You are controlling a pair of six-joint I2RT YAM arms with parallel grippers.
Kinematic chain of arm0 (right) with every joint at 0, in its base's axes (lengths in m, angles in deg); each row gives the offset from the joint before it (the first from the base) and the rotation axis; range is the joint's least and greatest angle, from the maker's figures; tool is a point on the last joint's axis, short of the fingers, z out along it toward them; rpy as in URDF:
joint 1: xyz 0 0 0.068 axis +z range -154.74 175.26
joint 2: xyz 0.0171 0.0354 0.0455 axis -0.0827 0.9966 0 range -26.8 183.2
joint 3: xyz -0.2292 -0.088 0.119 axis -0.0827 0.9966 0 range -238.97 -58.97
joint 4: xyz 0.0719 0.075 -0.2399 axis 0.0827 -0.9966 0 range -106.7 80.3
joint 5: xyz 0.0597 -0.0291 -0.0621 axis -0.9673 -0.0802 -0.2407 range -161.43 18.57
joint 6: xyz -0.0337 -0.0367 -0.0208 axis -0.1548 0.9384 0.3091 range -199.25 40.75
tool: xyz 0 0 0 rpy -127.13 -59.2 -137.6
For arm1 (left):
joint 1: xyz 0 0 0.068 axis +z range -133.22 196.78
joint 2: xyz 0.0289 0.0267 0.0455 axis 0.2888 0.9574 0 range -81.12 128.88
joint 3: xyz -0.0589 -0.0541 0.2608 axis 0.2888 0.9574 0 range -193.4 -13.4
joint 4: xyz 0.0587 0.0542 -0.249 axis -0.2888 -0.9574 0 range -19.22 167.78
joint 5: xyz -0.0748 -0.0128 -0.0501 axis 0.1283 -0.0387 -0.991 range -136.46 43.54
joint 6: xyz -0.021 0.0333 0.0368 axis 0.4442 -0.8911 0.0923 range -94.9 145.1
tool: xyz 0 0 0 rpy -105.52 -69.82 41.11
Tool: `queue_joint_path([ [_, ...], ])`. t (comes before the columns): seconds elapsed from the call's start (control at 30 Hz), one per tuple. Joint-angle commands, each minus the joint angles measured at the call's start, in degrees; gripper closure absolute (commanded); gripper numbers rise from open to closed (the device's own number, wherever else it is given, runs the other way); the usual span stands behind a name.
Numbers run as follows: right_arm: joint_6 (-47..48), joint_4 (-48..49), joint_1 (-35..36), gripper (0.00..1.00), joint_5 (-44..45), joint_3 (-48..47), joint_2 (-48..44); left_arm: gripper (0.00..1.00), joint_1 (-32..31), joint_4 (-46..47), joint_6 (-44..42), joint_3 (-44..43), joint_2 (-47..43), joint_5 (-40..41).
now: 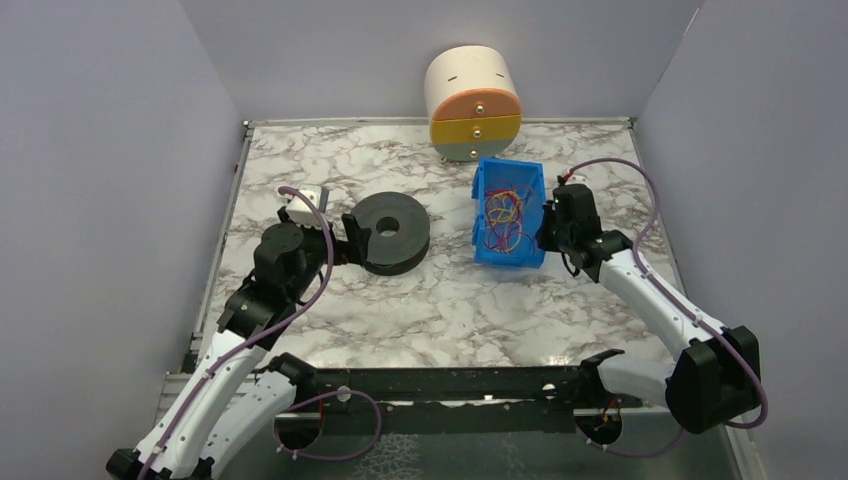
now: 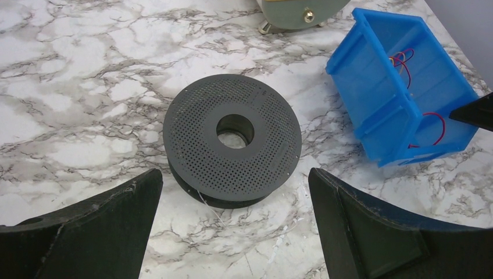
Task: Wrap the cables
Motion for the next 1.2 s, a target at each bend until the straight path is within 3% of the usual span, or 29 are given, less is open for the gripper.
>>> queue_joint_path([
  [0.0,-0.98,7.27,1.09,0.99,1.61,-0.73,2.05,0.01,0.7,1.37,0.26,0.37,0.4,-1.76],
  [0.6,-4.01,15.04,5.26,0.98,8.33,-2.2,12.79,0.01,2.29,1.39,0.6,0.38,1.71,-2.26],
  [0.73,-5.04,15.14,6.41,0.81,7.58,-3.64,15.15,0.01,2.52,1.44,0.53,0.38,2.02,-2.39],
  [0.97,-4.67,12.8,8.07,0.43,9.98,-6.12,15.68,0.01,3.0,1.36,0.44,0.29,1.83,-2.39],
  [1.03,-4.17,12.02,8.07,0.36,11.19,-6.7,14.49,0.01,3.01,1.35,0.44,0.24,1.73,-2.47],
  [1.17,-2.18,11.6,8.05,0.34,12.21,-8.22,10.93,0.01,3.08,1.43,0.44,0.21,1.88,-2.86],
])
